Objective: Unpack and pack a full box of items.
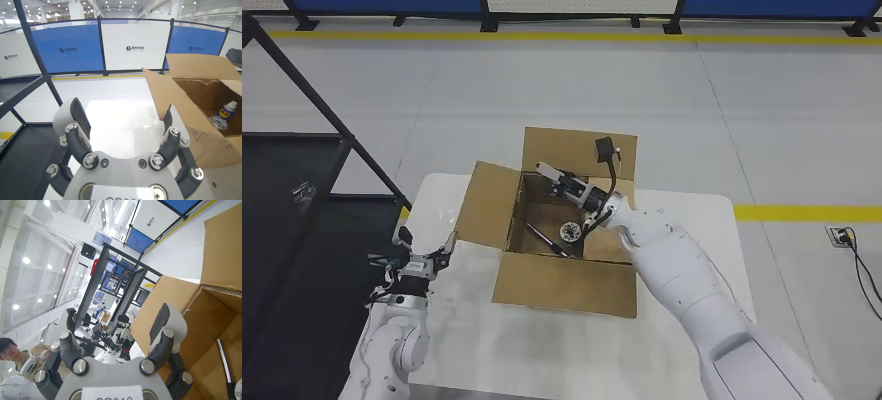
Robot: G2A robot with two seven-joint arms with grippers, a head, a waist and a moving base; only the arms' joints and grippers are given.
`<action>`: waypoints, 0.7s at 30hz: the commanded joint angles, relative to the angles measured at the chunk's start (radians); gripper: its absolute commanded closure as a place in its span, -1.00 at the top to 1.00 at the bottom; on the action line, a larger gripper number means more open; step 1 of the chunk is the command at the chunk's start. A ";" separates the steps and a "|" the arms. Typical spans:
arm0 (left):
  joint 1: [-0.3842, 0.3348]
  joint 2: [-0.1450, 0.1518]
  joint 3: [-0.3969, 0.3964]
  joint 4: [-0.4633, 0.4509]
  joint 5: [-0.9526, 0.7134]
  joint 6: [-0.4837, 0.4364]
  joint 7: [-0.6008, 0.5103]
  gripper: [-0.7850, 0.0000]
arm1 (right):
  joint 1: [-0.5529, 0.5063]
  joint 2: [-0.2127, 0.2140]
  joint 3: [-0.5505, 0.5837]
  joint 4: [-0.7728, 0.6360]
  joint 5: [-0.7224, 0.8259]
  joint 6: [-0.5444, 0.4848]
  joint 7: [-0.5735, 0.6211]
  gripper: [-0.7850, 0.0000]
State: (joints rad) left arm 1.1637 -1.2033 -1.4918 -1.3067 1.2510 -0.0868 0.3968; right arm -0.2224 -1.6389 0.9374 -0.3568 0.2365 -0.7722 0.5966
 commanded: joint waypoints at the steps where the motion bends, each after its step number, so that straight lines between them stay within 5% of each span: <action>1: -0.003 0.001 0.001 0.021 0.017 -0.013 -0.007 1.00 | -0.013 0.013 0.016 -0.015 -0.002 -0.008 -0.002 1.00; 12: -0.023 0.007 0.003 0.092 0.089 -0.051 -0.031 1.00 | -0.082 0.083 0.078 -0.148 -0.064 0.003 0.130 1.00; 21: -0.015 0.013 -0.013 0.070 0.109 -0.085 -0.021 1.00 | -0.082 0.083 0.078 -0.148 -0.064 0.003 0.130 1.00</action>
State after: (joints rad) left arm 1.1453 -1.1907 -1.5000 -1.2276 1.3635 -0.1705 0.3666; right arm -0.3047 -1.5558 1.0150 -0.5050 0.1726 -0.7695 0.7266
